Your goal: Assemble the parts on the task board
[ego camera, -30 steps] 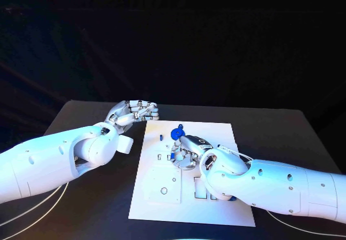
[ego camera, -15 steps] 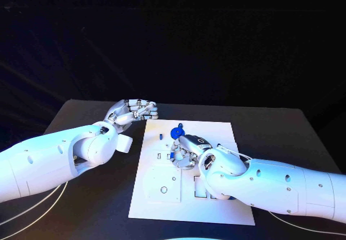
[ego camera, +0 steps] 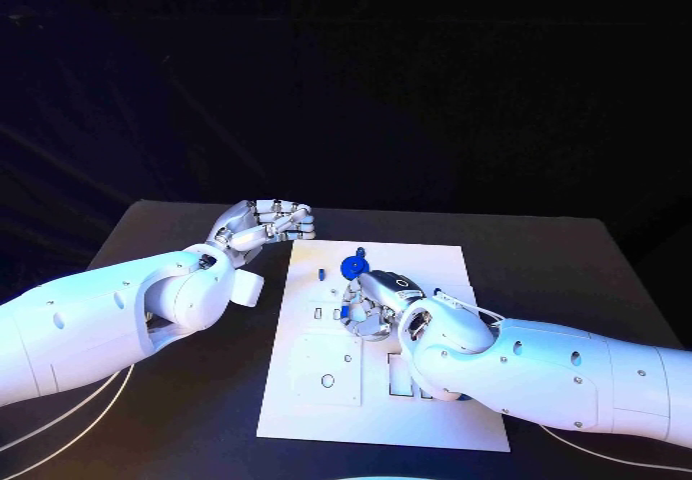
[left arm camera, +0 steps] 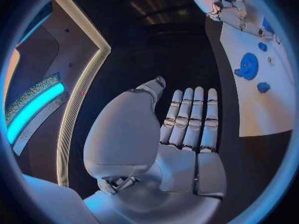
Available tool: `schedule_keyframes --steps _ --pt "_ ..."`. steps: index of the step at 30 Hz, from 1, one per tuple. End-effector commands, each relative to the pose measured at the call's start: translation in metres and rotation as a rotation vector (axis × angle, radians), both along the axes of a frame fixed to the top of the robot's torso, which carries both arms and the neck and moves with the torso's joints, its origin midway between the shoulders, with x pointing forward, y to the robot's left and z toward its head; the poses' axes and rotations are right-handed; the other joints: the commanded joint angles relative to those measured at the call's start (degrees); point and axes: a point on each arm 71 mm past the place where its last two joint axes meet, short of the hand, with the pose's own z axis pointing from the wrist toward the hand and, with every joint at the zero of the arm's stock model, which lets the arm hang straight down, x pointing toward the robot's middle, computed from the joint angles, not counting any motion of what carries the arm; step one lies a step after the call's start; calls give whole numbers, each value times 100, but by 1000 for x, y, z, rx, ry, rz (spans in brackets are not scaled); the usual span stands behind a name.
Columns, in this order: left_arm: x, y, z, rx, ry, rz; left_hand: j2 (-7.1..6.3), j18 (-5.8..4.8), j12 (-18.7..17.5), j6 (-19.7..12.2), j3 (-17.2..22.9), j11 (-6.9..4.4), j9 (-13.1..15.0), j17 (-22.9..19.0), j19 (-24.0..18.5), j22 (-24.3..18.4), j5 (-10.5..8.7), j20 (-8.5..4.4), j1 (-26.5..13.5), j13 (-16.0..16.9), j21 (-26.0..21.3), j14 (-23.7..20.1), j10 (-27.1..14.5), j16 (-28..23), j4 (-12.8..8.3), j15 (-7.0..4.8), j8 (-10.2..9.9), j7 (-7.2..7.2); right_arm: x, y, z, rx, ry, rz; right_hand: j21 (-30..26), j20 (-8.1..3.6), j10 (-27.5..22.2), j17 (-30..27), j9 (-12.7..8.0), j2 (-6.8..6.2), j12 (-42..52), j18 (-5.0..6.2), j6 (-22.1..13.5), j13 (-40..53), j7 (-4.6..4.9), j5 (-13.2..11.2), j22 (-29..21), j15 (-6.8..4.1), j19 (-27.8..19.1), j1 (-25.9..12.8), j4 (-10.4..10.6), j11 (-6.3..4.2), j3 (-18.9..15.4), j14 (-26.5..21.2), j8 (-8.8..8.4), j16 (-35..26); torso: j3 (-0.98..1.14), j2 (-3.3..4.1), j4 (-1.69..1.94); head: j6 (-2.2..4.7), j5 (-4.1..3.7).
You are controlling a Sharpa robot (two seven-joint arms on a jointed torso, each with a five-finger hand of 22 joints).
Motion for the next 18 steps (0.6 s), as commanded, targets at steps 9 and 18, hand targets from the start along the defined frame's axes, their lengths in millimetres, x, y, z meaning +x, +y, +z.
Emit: schedule_keyframes --steps 9,18 --pt "0 -1 1 -3 -5 -3 -34 72 -29 -24 31 36 -8 -9 7 -9 4 23 -17 -8 -30 -28 -21 -35 -8 20 -21 126 0 0 -3 -24 10 5 25 -43 -92 1016 37 -72 -66 -39 -79 53 15 -127 1505 -23 600 -9 -61 12 -17 482 -12 -5 -2 -1 -7 0 -3" --pt "0 -1 1 -3 -4 -3 -35 72 -34 -26 33 39 -10 -11 6 -9 4 24 -17 -8 -31 -31 -24 -41 -8 23 -25 128 0 0 -3 -23 2 2 25 -5 -170 1041 -21 -168 -139 -39 -254 -15 90 -257 1505 28 600 -36 -89 75 -29 486 -109 3 2 -5 1 27 2"
